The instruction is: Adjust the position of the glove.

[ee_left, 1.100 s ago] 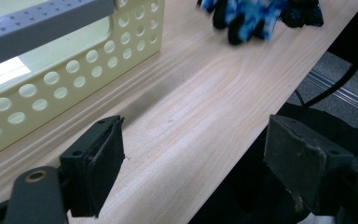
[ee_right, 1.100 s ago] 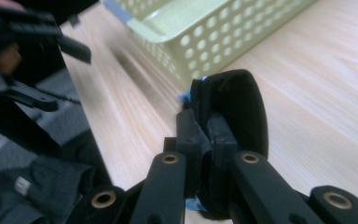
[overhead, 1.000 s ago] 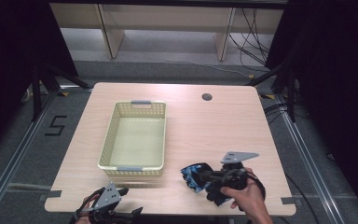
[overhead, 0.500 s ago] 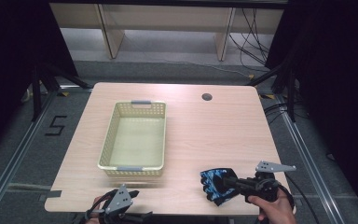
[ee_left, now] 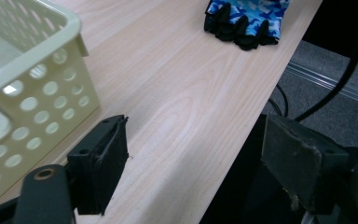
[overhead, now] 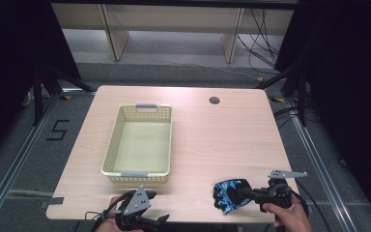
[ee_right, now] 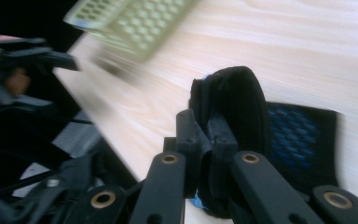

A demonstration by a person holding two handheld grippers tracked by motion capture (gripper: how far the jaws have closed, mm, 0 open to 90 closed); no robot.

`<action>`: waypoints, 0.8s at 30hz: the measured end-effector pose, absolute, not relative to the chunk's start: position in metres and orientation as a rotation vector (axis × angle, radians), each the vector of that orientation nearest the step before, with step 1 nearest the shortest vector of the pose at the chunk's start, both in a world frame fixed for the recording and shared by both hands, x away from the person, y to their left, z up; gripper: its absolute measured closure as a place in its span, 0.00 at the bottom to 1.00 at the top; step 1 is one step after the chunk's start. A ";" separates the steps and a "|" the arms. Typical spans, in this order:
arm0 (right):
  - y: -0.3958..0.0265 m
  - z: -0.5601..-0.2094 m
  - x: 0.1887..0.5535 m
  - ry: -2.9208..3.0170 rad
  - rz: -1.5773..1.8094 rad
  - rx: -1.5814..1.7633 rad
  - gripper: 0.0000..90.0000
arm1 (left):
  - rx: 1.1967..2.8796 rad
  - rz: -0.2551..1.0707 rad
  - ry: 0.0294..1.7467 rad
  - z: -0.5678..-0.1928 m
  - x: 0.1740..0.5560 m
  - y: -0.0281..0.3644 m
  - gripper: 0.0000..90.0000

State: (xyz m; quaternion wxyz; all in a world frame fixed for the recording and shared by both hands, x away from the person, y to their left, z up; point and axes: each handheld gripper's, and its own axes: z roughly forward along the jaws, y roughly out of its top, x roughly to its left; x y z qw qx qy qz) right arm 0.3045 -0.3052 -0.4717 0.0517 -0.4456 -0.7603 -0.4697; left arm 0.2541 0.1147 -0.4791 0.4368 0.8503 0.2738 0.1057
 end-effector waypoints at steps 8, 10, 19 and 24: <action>-0.305 -0.487 0.323 -2.401 -1.264 -1.436 0.95 | 2.123 0.257 0.573 -0.470 0.253 0.085 0.26; -0.303 -0.489 0.324 -2.409 -1.252 -1.449 0.95 | 2.128 0.247 0.552 -0.471 0.254 0.075 0.27; -0.299 -0.495 0.324 -2.400 -1.230 -1.494 0.87 | 2.198 0.241 0.498 -0.485 0.264 0.045 0.33; -0.297 -0.488 0.319 -2.430 -1.247 -1.519 0.68 | 2.214 0.238 0.487 -0.489 0.270 0.038 0.33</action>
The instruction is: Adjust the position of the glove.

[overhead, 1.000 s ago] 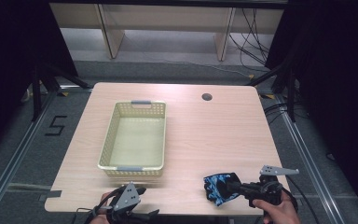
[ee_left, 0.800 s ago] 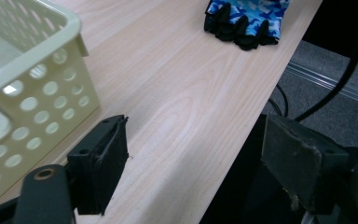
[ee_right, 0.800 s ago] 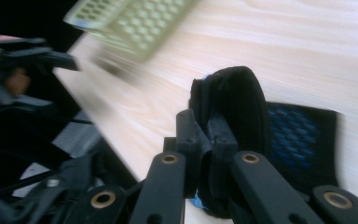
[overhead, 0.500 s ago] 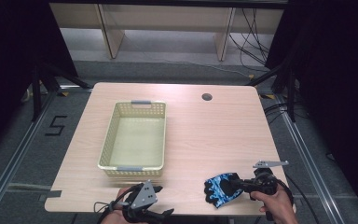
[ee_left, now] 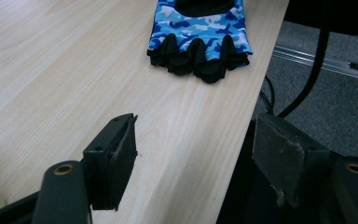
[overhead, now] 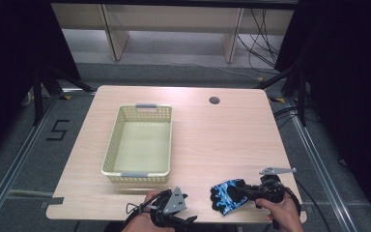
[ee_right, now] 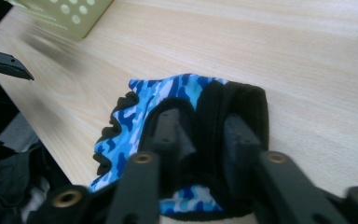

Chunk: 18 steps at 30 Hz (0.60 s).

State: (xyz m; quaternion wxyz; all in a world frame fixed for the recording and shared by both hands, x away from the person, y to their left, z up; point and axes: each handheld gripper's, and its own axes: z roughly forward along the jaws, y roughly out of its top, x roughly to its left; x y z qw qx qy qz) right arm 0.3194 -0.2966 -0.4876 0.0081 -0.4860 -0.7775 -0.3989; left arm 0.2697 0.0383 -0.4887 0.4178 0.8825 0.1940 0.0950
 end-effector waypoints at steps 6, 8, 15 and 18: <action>-0.294 -0.468 0.317 -2.487 -1.272 -1.582 0.51 | 2.220 0.227 0.498 -0.495 0.269 0.032 0.33; -0.291 -0.458 0.314 -2.503 -1.246 -1.643 0.52 | 2.237 0.238 0.484 -0.494 0.271 0.031 0.33; -0.301 -0.459 0.318 -2.675 -1.162 -1.650 0.78 | 2.226 0.230 0.476 -0.495 0.277 0.022 0.40; -0.303 -0.467 0.321 -2.742 -1.100 -1.636 0.91 | 2.231 0.240 0.457 -0.495 0.277 0.018 0.49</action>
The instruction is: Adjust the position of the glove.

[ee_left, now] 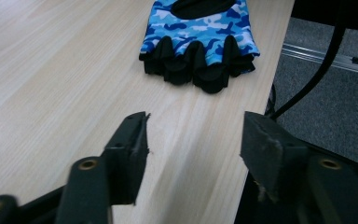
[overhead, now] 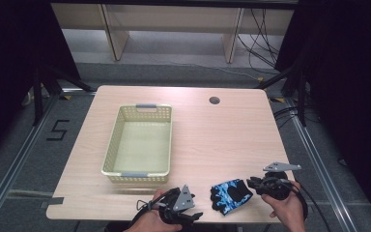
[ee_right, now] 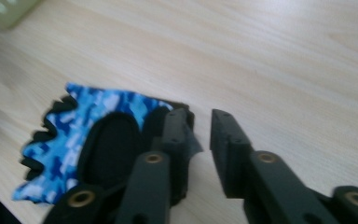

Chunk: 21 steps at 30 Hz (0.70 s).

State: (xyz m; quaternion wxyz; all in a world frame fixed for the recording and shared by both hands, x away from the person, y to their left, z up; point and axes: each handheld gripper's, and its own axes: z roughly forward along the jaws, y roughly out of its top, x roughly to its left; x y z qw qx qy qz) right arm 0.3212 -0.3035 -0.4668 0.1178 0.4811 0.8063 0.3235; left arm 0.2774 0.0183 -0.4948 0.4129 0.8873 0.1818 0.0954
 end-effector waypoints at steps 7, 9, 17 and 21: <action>-0.308 -0.476 0.322 2.340 0.954 1.418 0.96 | 2.196 0.228 0.388 -0.494 0.280 0.001 0.79; -0.309 -0.477 0.322 2.398 0.959 1.436 0.96 | 2.198 0.211 0.392 -0.495 0.282 -0.006 0.80; -0.309 -0.481 0.323 2.397 0.928 1.414 0.97 | 2.258 0.212 0.400 -0.507 0.291 -0.021 0.74; -0.306 -0.483 0.321 2.385 0.955 1.463 0.96 | 2.247 0.197 0.397 -0.509 0.290 -0.025 0.67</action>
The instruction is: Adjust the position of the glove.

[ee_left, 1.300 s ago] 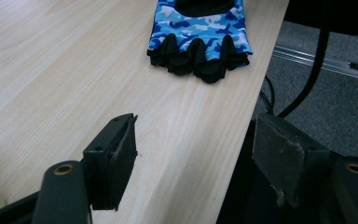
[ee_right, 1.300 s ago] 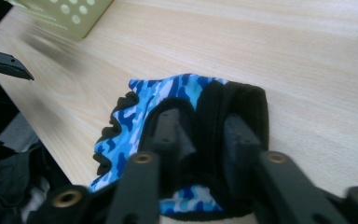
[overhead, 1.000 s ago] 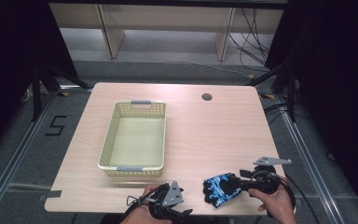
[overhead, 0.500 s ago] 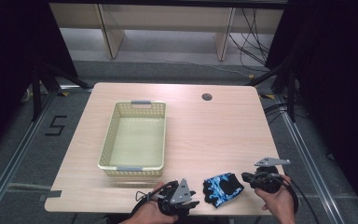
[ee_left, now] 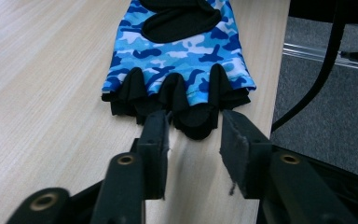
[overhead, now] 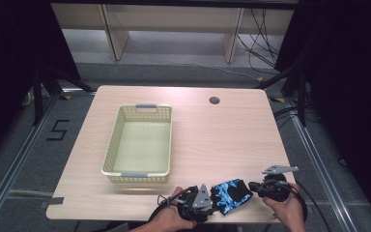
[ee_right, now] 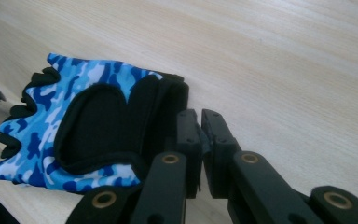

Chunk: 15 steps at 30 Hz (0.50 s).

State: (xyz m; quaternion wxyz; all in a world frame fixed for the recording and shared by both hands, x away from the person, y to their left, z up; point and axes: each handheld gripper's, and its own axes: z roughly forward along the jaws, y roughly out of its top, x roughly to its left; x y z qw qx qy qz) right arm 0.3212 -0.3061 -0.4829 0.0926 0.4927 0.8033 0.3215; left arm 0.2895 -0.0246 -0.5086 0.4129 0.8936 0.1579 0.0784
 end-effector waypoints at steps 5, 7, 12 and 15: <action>-0.308 -0.483 0.323 2.441 0.936 1.428 0.95 | 2.270 0.214 0.387 -0.509 0.291 -0.030 0.62; -0.308 -0.485 0.320 2.433 0.955 1.464 0.95 | 2.263 0.208 0.386 -0.510 0.291 -0.033 0.58; -0.304 -0.488 0.318 2.430 0.989 1.521 0.95 | 2.292 0.225 0.410 -0.512 0.293 -0.036 0.55; -0.306 -0.488 0.319 2.505 1.009 1.468 0.95 | 2.307 0.227 0.417 -0.512 0.296 -0.033 0.52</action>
